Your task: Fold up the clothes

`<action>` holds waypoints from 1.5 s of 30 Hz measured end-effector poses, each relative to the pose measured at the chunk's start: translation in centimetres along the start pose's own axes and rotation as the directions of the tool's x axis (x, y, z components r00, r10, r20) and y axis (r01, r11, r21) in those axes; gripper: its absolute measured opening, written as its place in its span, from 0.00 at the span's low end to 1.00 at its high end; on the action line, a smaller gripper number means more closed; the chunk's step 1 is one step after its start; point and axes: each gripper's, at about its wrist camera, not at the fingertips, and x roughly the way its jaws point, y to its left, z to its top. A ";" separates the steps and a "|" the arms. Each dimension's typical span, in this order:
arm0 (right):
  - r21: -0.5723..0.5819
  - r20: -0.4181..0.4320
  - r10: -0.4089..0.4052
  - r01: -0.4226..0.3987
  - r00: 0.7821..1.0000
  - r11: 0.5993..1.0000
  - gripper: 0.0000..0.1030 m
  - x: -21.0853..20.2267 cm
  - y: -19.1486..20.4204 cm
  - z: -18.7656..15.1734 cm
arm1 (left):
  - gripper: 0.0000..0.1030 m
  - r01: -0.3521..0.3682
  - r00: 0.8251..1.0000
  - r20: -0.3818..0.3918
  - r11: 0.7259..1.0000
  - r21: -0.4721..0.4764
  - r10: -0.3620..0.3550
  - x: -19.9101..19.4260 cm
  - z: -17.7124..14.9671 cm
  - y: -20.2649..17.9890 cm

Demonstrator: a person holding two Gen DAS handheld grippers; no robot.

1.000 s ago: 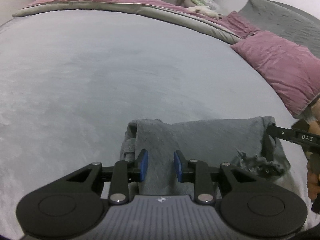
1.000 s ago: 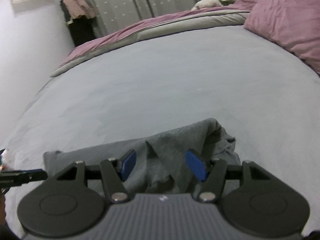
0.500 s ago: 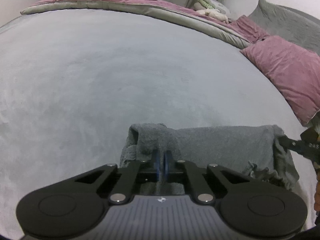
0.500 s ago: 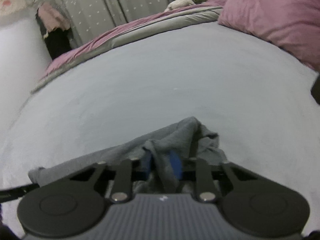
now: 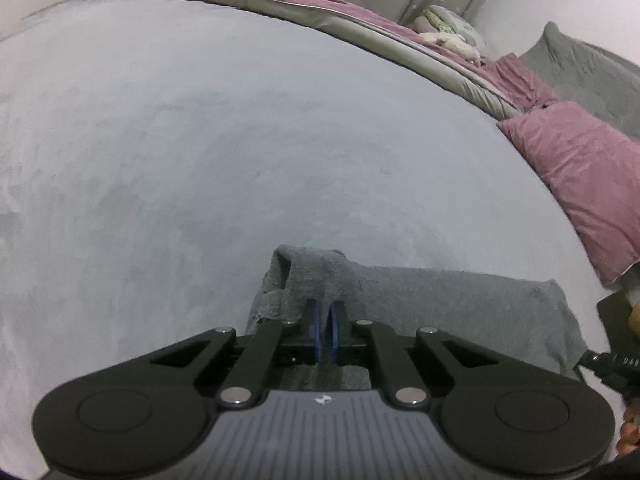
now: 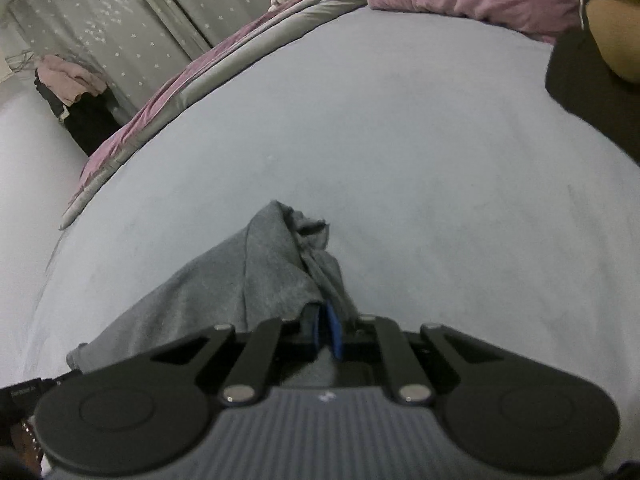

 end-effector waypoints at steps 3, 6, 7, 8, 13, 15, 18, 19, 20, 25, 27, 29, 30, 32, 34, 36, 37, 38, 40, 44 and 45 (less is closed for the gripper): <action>-0.018 0.012 0.013 -0.013 1.000 1.000 0.25 -0.3 0.0 0.4 | 0.07 0.005 1.000 0.012 0.999 -0.033 -0.005 -0.6 0.3 0.8; -0.027 0.031 0.041 -0.041 0.999 0.999 0.42 -0.9 0.3 0.9 | 0.07 0.022 0.999 0.030 0.996 -0.083 -0.019 -1.1 0.7 2.0; -0.028 0.036 0.054 -0.053 0.998 0.998 0.42 -1.1 0.4 1.1 | 0.07 0.036 0.999 0.031 0.994 -0.102 -0.033 -1.1 0.9 2.4; -0.028 0.038 0.065 -0.064 0.997 0.998 0.42 -1.0 0.5 1.3 | 0.08 0.050 0.998 0.031 0.992 -0.116 -0.046 -1.1 1.1 2.6; -0.036 0.033 0.094 -0.093 0.995 0.995 0.42 0.3 1.4 2.6 | 0.08 0.079 0.997 0.024 0.988 -0.134 -0.076 -0.1 1.3 2.8; -0.034 0.035 0.104 -0.103 0.994 0.994 0.42 0.8 1.6 3.1 | 0.08 0.074 0.997 0.020 0.989 -0.125 -0.072 0.4 1.3 2.7; -0.014 0.044 0.118 -0.117 0.992 0.993 0.42 1.1 1.4 3.8 | 0.08 0.076 0.997 0.019 0.989 -0.126 -0.074 0.7 1.4 2.7; -0.005 0.047 0.129 -0.129 0.991 0.992 0.42 1.0 1.2 4.1 | 0.08 0.080 0.997 0.022 0.988 -0.129 -0.078 0.6 1.4 2.7; 0.004 0.050 0.140 -0.140 0.989 0.990 0.43 0.8 1.0 4.3 | 0.08 0.084 0.996 0.024 0.988 -0.130 -0.082 0.6 1.4 2.8; 0.013 0.034 0.171 -0.171 0.985 0.985 0.44 0.1 0.2 5.3 | 0.08 0.089 0.996 0.027 0.987 -0.131 -0.086 0.6 1.2 3.0; -0.004 0.009 0.167 -0.167 0.986 0.986 0.44 0.0 0.1 5.4 | 0.08 0.088 0.996 0.029 0.988 -0.129 -0.085 0.5 1.1 3.1; -0.039 -0.012 0.122 -0.123 0.992 0.992 0.44 -0.1 -0.4 5.0 | 0.08 0.086 0.996 0.029 0.988 -0.126 -0.083 0.6 1.1 3.1; -0.057 -0.022 0.100 -0.101 0.995 0.993 0.44 -0.2 -0.6 4.8 | 0.08 0.084 0.996 0.030 0.989 -0.126 -0.080 0.6 1.2 3.1; -0.093 -0.041 0.054 -0.057 0.998 0.994 0.44 -0.4 -1.0 4.3 | 0.08 0.077 0.997 0.031 0.989 -0.126 -0.074 0.7 1.3 3.0; -0.108 -0.055 0.023 -0.029 0.998 0.994 0.44 -0.5 -1.7 4.0 | 0.08 0.070 0.997 0.034 0.990 -0.125 -0.066 0.6 1.3 2.9; -0.097 -0.052 0.020 -0.025 0.998 0.995 0.44 -0.7 -2.3 3.9 | 0.08 0.069 0.997 0.039 0.989 -0.130 -0.064 0.3 1.3 2.9; -0.092 -0.051 0.018 -0.023 0.999 0.995 0.44 -0.9 -2.5 3.9 | 0.08 0.070 0.997 0.043 0.988 -0.135 -0.065 0.2 1.4 3.0; -0.099 -0.048 0.021 -0.026 0.999 0.995 0.44 -1.2 -2.5 4.0 | 0.08 0.073 0.997 0.048 0.987 -0.141 -0.066 0.0 1.4 3.1; -0.112 -0.042 0.027 -0.031 0.999 0.993 0.44 -1.7 -2.4 4.2 | 0.08 0.085 0.995 0.061 0.985 -0.153 -0.076 -0.4 1.5 3.3; -0.099 -0.027 0.074 -0.076 0.997 0.992 0.44 -2.1 -1.9 5.0 | 0.08 0.108 0.993 0.068 0.975 -0.195 -0.096 -0.5 1.5 3.9; -0.090 -0.027 0.095 -0.097 0.995 0.991 0.44 -2.1 -1.8 5.1 | 0.08 0.115 0.993 0.065 0.971 -0.208 -0.103 -0.3 1.5 4.0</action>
